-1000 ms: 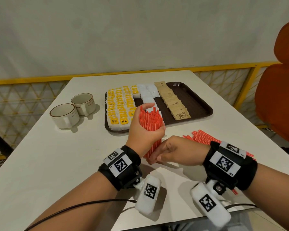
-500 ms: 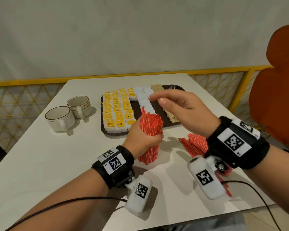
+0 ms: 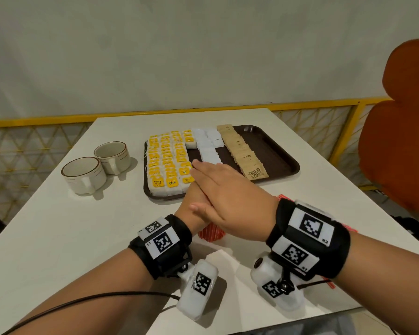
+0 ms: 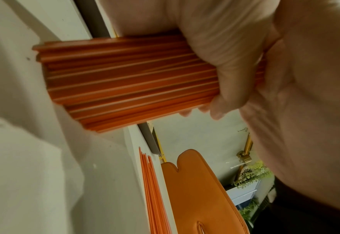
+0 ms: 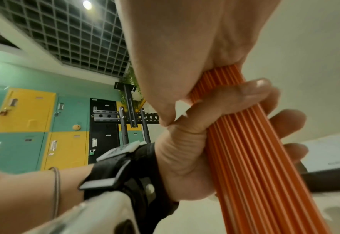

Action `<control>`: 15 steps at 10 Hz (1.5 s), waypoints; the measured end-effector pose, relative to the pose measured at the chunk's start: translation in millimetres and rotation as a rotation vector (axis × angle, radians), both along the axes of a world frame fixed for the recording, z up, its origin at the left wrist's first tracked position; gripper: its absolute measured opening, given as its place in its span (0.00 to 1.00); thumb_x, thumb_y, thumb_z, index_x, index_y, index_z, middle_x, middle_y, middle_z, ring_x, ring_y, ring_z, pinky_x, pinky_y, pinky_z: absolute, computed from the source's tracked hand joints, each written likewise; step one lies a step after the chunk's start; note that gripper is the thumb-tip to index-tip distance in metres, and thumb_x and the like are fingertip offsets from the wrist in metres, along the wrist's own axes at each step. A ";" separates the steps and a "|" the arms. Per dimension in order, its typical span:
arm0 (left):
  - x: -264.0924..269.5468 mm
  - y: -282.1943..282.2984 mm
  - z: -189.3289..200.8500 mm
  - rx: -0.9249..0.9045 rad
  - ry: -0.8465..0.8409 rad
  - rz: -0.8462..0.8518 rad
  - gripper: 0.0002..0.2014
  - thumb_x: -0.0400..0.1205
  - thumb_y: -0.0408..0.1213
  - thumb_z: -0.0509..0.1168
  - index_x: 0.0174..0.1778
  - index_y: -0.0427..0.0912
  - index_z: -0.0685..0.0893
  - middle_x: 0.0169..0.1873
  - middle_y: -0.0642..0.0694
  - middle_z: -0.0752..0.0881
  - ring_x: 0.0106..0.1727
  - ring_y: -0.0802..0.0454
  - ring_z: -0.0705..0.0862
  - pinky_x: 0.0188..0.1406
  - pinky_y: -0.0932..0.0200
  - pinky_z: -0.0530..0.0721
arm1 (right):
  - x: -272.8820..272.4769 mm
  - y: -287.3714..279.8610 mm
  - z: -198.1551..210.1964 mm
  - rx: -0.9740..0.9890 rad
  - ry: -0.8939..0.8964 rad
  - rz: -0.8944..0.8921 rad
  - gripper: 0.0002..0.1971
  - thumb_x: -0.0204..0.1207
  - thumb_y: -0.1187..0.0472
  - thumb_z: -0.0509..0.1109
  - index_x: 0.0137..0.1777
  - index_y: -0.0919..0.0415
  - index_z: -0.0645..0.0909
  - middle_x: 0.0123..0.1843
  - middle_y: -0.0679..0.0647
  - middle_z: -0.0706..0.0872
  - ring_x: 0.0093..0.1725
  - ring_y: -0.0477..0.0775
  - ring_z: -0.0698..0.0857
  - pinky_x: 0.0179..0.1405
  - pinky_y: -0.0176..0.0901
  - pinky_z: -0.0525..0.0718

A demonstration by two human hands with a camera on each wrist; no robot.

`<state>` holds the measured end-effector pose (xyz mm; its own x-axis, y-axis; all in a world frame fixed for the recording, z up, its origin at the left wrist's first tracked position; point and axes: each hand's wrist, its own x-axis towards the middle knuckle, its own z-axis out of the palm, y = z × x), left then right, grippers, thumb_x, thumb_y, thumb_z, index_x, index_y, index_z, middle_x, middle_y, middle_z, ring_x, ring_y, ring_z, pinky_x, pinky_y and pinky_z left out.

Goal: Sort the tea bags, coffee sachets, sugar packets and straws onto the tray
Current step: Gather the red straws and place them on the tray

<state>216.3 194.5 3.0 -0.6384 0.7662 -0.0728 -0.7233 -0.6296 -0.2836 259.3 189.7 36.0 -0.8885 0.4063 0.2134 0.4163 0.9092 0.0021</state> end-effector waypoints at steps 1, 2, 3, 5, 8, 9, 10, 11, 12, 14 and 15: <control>7.9 -1.9 12.7 0.150 0.084 0.186 0.48 0.57 0.44 0.84 0.70 0.27 0.72 0.73 0.36 0.72 0.77 0.42 0.65 0.69 0.46 0.66 | -1.6 -0.9 3.1 0.062 -0.094 -0.066 0.46 0.72 0.34 0.32 0.84 0.65 0.49 0.86 0.62 0.50 0.84 0.57 0.54 0.82 0.49 0.50; 0.0 -8.8 19.5 0.031 0.124 0.234 0.48 0.62 0.50 0.78 0.73 0.28 0.68 0.74 0.35 0.70 0.76 0.40 0.66 0.69 0.46 0.65 | -4.2 -1.3 7.0 0.022 -0.121 -0.086 0.43 0.78 0.32 0.39 0.84 0.63 0.43 0.86 0.60 0.44 0.85 0.55 0.49 0.83 0.50 0.48; -12.8 -28.5 22.7 -0.275 0.105 0.361 0.41 0.75 0.57 0.61 0.75 0.28 0.67 0.75 0.33 0.71 0.74 0.40 0.68 0.70 0.47 0.65 | -3.5 -0.8 14.9 -0.084 -0.143 -0.056 0.41 0.82 0.35 0.47 0.85 0.60 0.39 0.87 0.56 0.42 0.85 0.51 0.45 0.84 0.49 0.46; -68.8 -27.0 -9.1 -0.626 1.869 -0.109 0.13 0.65 0.34 0.73 0.43 0.50 0.80 0.35 0.53 0.86 0.38 0.61 0.86 0.42 0.60 0.86 | 11.4 19.0 54.0 -0.751 0.347 0.004 0.30 0.86 0.49 0.52 0.85 0.49 0.46 0.84 0.43 0.57 0.79 0.34 0.57 0.75 0.22 0.54; -78.6 -46.2 9.5 -0.795 1.746 0.162 0.19 0.64 0.39 0.75 0.50 0.39 0.82 0.42 0.44 0.87 0.44 0.49 0.88 0.50 0.49 0.87 | 19.4 12.9 -5.3 -0.596 0.081 -0.210 0.12 0.78 0.64 0.66 0.39 0.44 0.75 0.40 0.41 0.81 0.37 0.41 0.80 0.42 0.37 0.75; -68.8 -50.8 1.0 -0.804 1.733 0.210 0.16 0.63 0.37 0.75 0.46 0.44 0.82 0.40 0.47 0.87 0.43 0.53 0.87 0.48 0.56 0.86 | 16.7 2.9 -16.6 -0.493 0.016 -0.172 0.11 0.76 0.67 0.66 0.37 0.52 0.71 0.36 0.47 0.80 0.37 0.49 0.79 0.30 0.31 0.68; -59.9 -53.9 -8.2 -0.824 1.761 0.200 0.17 0.66 0.32 0.78 0.43 0.52 0.80 0.38 0.50 0.85 0.40 0.57 0.85 0.44 0.63 0.85 | 15.2 -0.7 -22.4 -0.476 -0.067 -0.192 0.03 0.74 0.69 0.66 0.43 0.63 0.81 0.45 0.59 0.87 0.42 0.56 0.81 0.27 0.31 0.66; -56.3 -56.1 -17.3 -0.805 1.776 0.184 0.16 0.64 0.34 0.77 0.42 0.49 0.80 0.36 0.48 0.84 0.38 0.57 0.85 0.41 0.65 0.84 | 16.4 -4.6 -25.7 -0.513 -0.066 -0.210 0.06 0.72 0.68 0.69 0.48 0.67 0.83 0.47 0.60 0.88 0.40 0.49 0.78 0.26 0.26 0.68; -57.8 -53.5 -21.3 -0.826 1.784 0.118 0.17 0.61 0.42 0.74 0.43 0.43 0.81 0.37 0.42 0.86 0.39 0.49 0.86 0.43 0.55 0.87 | 18.2 -6.4 -20.1 -0.547 -0.111 -0.209 0.01 0.75 0.66 0.68 0.44 0.61 0.78 0.39 0.53 0.81 0.40 0.50 0.77 0.26 0.26 0.69; -60.7 -50.4 -20.6 -0.807 1.831 0.024 0.14 0.65 0.34 0.77 0.41 0.46 0.81 0.33 0.48 0.84 0.36 0.54 0.84 0.40 0.58 0.85 | 22.6 15.9 24.8 -0.392 0.129 -0.250 0.12 0.83 0.64 0.60 0.56 0.60 0.85 0.48 0.48 0.84 0.50 0.47 0.82 0.49 0.37 0.76; -65.2 -49.2 -20.7 -0.826 1.857 -0.017 0.15 0.64 0.33 0.75 0.43 0.43 0.80 0.36 0.43 0.85 0.38 0.49 0.86 0.41 0.55 0.86 | 14.0 3.5 40.8 -0.465 0.418 -0.076 0.20 0.87 0.55 0.54 0.76 0.55 0.72 0.73 0.48 0.78 0.74 0.44 0.73 0.73 0.35 0.68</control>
<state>151.1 145.3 -17.7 -0.3333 0.9049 0.2646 0.2496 -0.1860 0.9503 273.3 193.2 76.8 -0.7333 0.5987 0.3223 0.3600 0.7440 -0.5629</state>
